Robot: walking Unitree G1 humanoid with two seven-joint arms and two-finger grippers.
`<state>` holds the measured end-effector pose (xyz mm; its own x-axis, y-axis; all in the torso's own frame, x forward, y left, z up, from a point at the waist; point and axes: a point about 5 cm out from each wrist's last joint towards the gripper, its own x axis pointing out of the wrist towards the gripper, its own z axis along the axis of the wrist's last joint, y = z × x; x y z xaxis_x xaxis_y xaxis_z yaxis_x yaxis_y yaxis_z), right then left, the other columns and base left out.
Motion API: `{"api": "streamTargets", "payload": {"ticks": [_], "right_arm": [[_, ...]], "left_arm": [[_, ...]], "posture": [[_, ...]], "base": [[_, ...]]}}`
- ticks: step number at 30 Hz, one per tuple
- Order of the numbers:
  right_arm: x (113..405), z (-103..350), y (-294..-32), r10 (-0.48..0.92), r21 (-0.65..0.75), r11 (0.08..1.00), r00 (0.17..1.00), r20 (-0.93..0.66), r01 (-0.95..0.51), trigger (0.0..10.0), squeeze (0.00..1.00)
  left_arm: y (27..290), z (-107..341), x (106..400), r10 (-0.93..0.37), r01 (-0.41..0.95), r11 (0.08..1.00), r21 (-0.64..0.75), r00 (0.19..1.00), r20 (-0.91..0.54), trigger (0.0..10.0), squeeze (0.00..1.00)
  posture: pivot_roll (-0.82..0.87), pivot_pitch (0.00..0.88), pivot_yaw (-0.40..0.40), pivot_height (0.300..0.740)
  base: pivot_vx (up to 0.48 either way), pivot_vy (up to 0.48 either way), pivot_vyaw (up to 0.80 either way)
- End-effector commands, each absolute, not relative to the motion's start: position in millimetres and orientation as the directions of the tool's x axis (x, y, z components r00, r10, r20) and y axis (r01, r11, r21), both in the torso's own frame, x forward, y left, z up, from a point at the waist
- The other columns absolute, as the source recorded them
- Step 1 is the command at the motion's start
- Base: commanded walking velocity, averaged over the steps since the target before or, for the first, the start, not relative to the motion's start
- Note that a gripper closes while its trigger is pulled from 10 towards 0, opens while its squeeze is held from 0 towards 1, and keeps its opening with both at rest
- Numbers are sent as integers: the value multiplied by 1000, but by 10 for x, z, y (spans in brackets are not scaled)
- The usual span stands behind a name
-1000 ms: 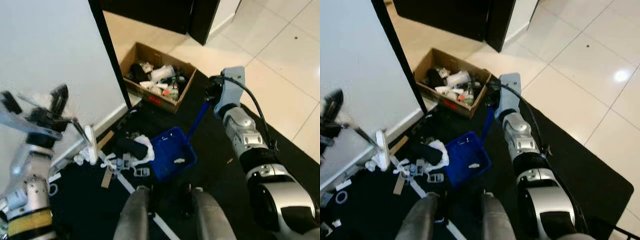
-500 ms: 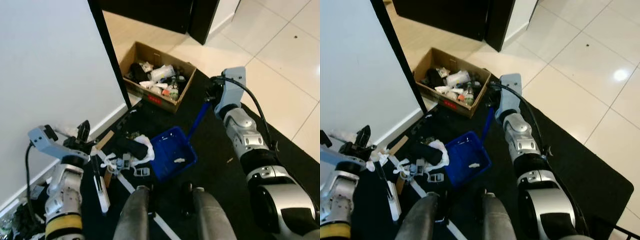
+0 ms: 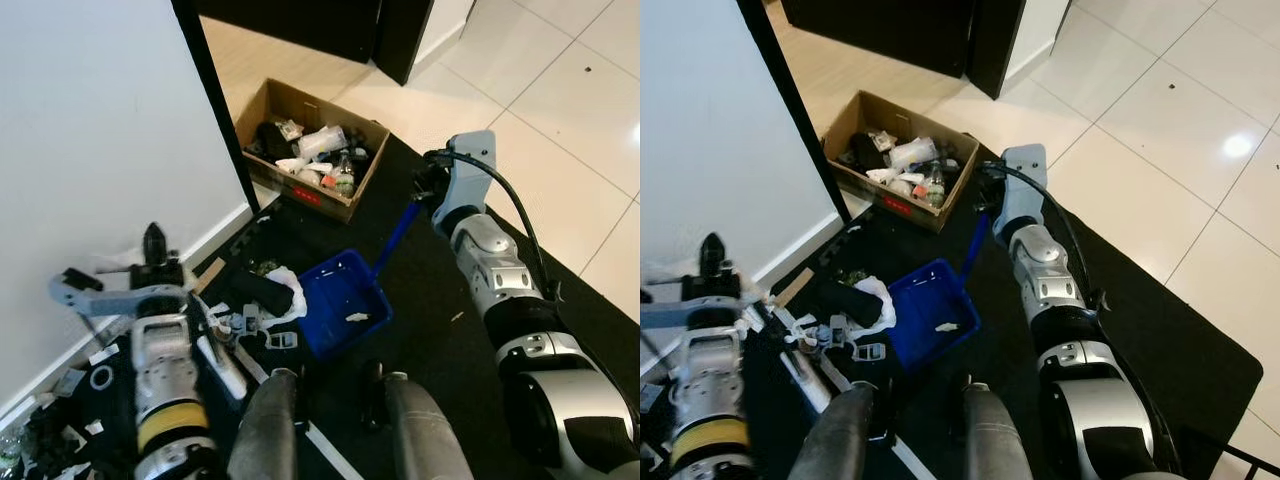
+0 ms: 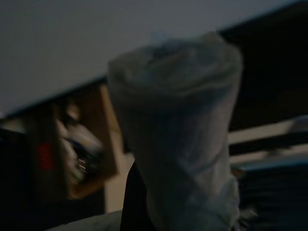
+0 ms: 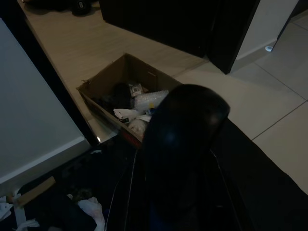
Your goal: Sweep floor
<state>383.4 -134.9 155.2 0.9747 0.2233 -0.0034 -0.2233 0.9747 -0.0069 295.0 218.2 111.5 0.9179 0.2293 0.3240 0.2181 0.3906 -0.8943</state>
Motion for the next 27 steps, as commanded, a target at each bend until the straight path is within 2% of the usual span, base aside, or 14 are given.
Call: {"api": "streamTargets", "payload": {"ticks": [1,2,7,10,14,27], "right_arm": [[3760,1331,-1335,229,37,973,970,-83,-227,10000,0],[3755,1324,-1324,230,39,973,970,-83,-227,10000,0],[3750,1322,-1316,231,41,973,969,-82,-228,10000,0],[3754,1343,-1339,228,41,973,971,-78,-226,10000,0],[3757,1351,-1372,223,37,975,972,-76,-220,10000,0],[3759,1371,-1341,226,43,974,972,-69,-224,10000,0]], "left_arm": [[1966,1143,2980,201,286,272,-919,917,345,10000,0],[1821,1112,2995,159,294,243,-924,928,337,10000,0],[1681,1022,3001,138,279,209,-937,940,311,10000,0],[1531,1016,3037,131,281,156,-947,944,302,10000,0],[1374,1135,3101,103,330,108,-938,935,341,10000,0],[1252,1301,3227,69,396,52,-917,914,399,10000,0]], "posture": [[-47,376,-31,740],[-48,376,-29,740],[-62,376,-27,740],[-70,375,-29,740],[-67,373,-31,740],[-69,368,-31,740]], "base": [[0,0,0],[0,0,0],[0,0,0],[0,0,0],[0,0,0],[0,0,0]]}}
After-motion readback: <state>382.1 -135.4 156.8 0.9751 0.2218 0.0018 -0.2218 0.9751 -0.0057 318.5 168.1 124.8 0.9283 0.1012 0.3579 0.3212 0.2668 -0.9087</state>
